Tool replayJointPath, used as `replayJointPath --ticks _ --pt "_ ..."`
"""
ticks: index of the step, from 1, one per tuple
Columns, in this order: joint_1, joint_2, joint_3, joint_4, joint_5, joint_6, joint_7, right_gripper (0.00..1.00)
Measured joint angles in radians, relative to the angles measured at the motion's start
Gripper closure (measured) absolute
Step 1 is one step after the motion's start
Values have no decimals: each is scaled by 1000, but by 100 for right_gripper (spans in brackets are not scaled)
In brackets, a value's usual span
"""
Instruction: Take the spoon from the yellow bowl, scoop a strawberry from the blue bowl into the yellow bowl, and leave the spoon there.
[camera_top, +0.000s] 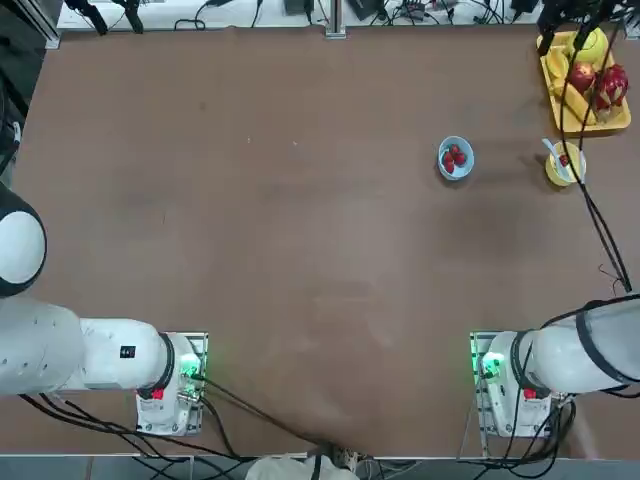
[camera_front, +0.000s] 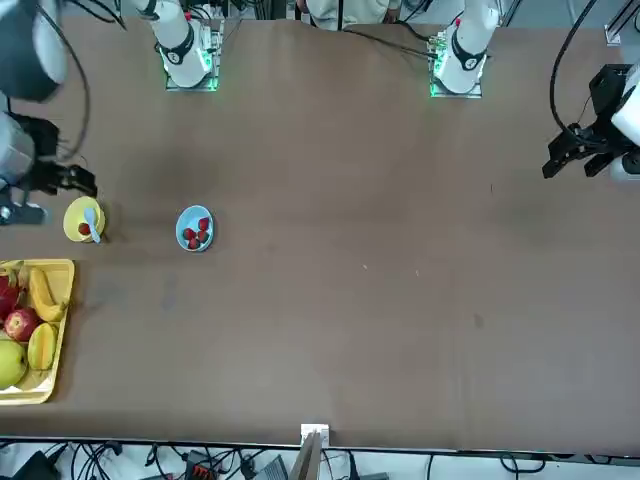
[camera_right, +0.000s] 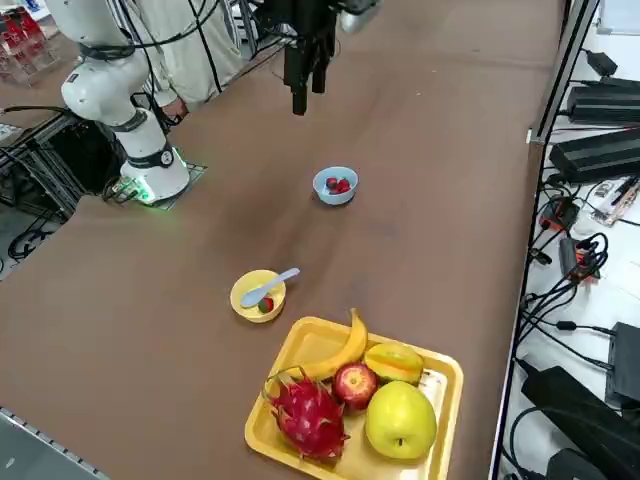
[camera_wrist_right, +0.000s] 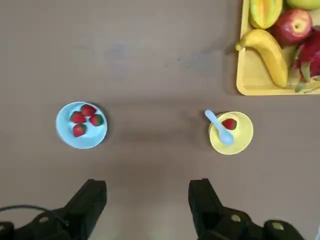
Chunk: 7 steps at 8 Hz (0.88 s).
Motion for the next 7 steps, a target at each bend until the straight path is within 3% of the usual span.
replayJointPath --ticks 4,7 --pt "-12 -134 25 -25 54 -20 -36 0" --pt "-17 -172 25 -39 74 -20 -29 0"
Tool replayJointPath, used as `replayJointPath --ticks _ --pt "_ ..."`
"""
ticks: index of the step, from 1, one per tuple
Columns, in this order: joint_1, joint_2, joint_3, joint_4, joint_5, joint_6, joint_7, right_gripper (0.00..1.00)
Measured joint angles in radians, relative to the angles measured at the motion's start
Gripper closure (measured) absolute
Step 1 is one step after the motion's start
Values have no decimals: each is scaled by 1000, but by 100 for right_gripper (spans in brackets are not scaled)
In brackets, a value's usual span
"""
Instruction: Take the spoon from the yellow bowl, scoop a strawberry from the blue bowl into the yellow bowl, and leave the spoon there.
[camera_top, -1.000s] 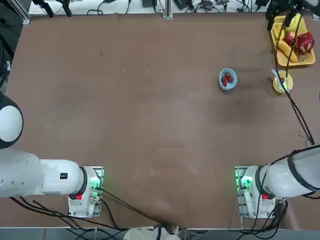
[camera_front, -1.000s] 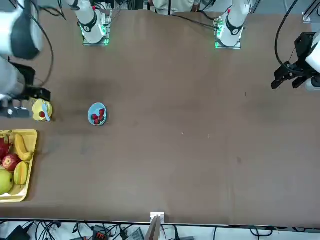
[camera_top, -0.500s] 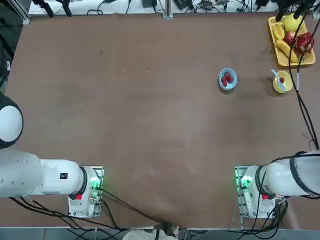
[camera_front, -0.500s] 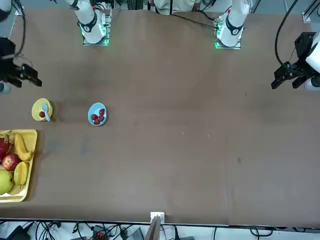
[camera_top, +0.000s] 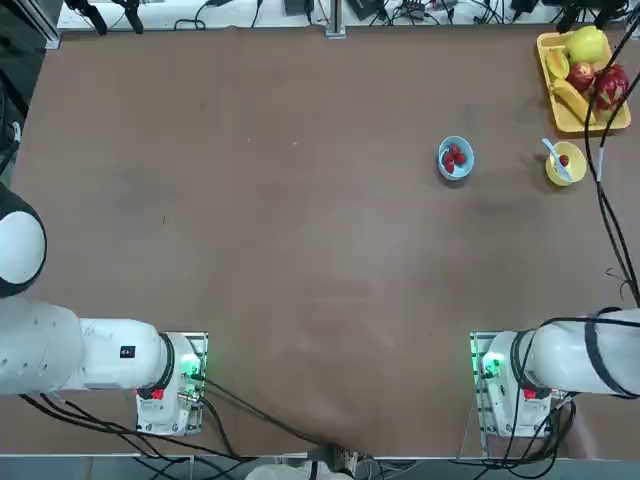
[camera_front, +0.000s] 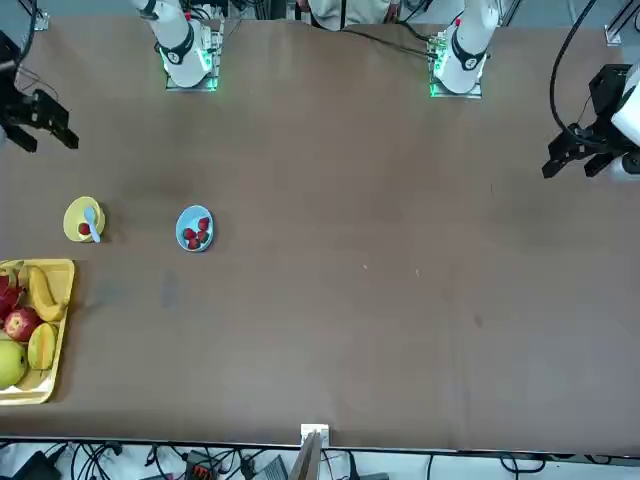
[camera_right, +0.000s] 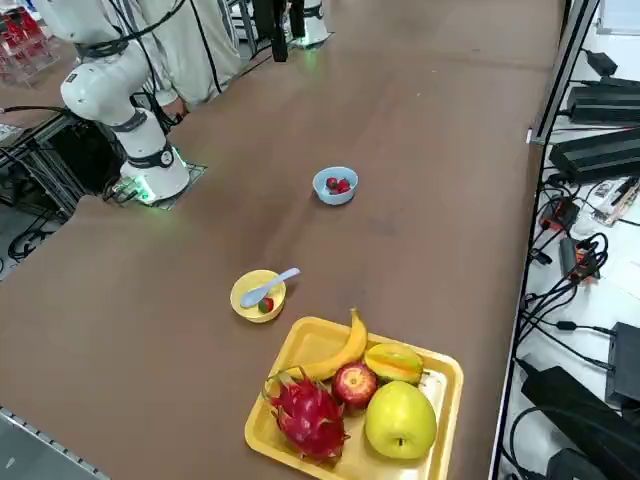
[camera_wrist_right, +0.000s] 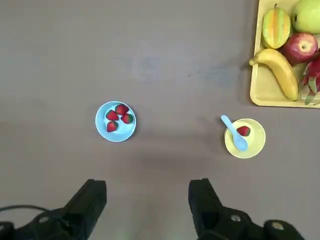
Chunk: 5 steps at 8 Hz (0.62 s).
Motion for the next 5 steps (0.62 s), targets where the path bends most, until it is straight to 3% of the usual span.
replayJointPath --ticks 5 --pt "-5 0 0 4 3 0 16 0"
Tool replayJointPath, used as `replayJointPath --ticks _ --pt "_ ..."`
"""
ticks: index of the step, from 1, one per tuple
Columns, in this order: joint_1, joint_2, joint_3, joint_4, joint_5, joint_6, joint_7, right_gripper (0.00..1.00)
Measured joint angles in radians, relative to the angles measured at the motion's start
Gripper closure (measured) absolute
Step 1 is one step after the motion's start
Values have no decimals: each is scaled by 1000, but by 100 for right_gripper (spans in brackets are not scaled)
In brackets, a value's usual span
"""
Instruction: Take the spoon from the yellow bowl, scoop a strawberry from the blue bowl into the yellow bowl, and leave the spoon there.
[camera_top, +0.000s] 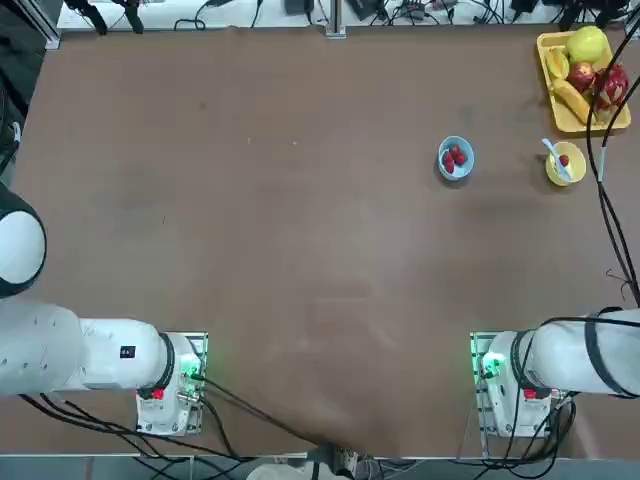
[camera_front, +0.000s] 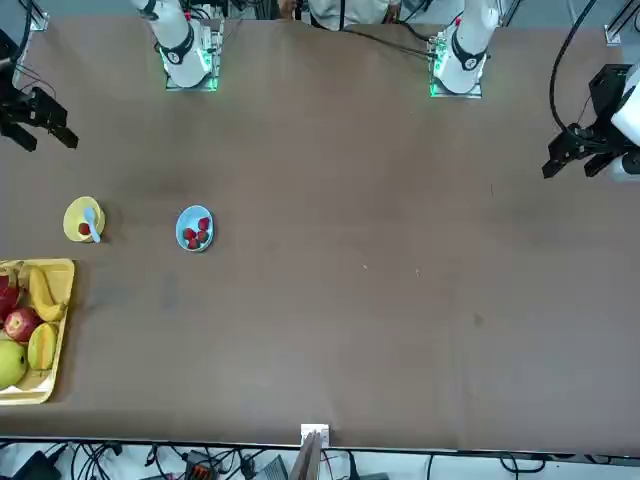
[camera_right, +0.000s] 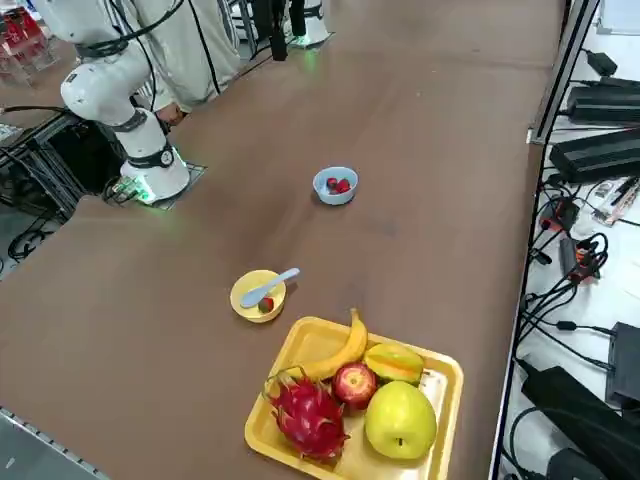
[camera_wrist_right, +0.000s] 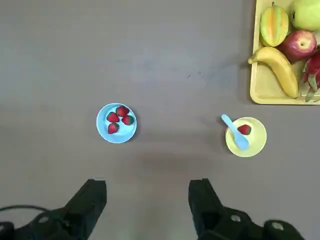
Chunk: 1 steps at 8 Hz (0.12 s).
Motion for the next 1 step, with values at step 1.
replayJointPath --ticks 1 --pt "0 0 0 0 0 0 2 0"
